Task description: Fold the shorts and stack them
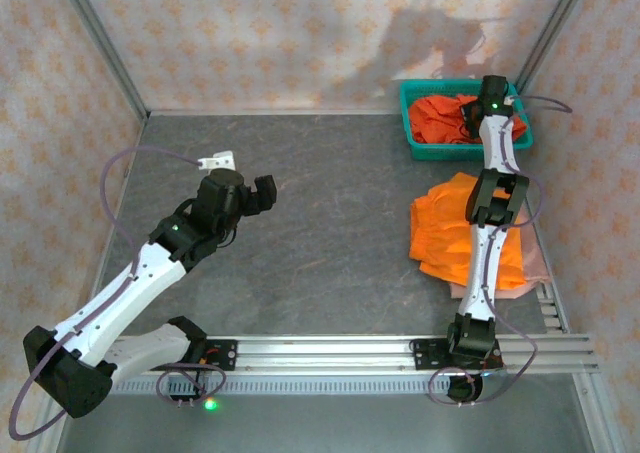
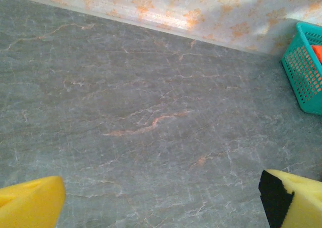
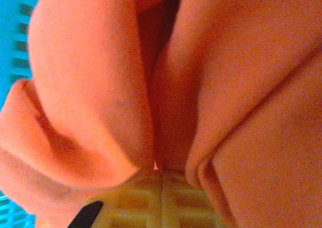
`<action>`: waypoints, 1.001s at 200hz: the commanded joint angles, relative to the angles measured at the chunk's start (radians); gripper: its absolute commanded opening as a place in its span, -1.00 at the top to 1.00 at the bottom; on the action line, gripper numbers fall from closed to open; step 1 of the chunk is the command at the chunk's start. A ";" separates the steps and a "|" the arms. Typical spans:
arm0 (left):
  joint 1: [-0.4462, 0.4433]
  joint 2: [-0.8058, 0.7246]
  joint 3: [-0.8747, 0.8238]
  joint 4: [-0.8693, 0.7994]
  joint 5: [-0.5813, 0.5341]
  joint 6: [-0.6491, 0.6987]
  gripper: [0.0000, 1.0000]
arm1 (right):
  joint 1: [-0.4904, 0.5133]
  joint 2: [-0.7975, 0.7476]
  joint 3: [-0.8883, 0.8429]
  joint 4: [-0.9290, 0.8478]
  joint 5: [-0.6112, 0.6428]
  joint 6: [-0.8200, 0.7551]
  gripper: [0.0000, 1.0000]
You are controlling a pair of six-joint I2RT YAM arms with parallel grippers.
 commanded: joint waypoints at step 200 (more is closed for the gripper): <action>-0.006 -0.036 -0.035 0.031 -0.016 -0.027 -0.97 | 0.367 -0.775 -0.271 0.625 -0.308 -0.093 1.00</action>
